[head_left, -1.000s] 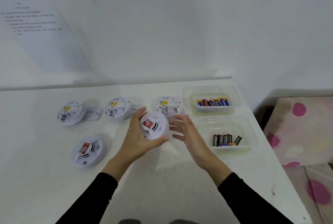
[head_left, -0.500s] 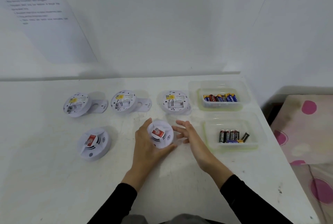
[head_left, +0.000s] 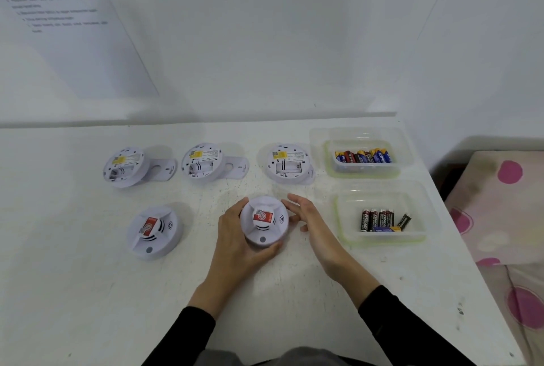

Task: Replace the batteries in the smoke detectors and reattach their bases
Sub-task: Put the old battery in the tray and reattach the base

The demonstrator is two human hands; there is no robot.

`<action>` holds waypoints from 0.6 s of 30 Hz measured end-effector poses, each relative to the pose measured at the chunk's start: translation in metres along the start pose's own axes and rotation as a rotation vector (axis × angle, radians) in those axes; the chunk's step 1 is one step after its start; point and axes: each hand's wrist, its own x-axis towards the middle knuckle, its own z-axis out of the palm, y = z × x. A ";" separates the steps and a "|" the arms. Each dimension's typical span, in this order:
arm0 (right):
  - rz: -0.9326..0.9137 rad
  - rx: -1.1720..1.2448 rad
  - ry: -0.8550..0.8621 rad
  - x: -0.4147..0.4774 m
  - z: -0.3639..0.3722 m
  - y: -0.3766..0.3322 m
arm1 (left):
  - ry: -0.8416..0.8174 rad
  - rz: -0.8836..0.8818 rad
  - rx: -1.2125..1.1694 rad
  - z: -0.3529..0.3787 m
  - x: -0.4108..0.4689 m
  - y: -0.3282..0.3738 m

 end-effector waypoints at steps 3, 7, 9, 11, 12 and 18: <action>0.002 0.007 0.000 -0.001 0.002 -0.002 | 0.040 0.040 -0.014 0.000 -0.003 0.003; -0.001 0.009 0.007 -0.002 0.003 -0.003 | 0.044 0.055 -0.011 0.002 -0.005 0.001; 0.002 0.010 0.012 -0.002 0.003 -0.003 | 0.064 0.058 -0.027 0.001 -0.007 0.004; 0.006 0.013 0.012 -0.002 0.003 -0.003 | 0.091 0.078 -0.031 0.001 -0.009 0.007; 0.004 0.010 0.011 -0.002 0.002 -0.003 | 0.095 0.088 -0.028 0.001 -0.010 0.009; -0.031 0.028 0.090 0.005 -0.001 0.002 | 0.077 -0.117 -0.125 -0.004 -0.006 0.014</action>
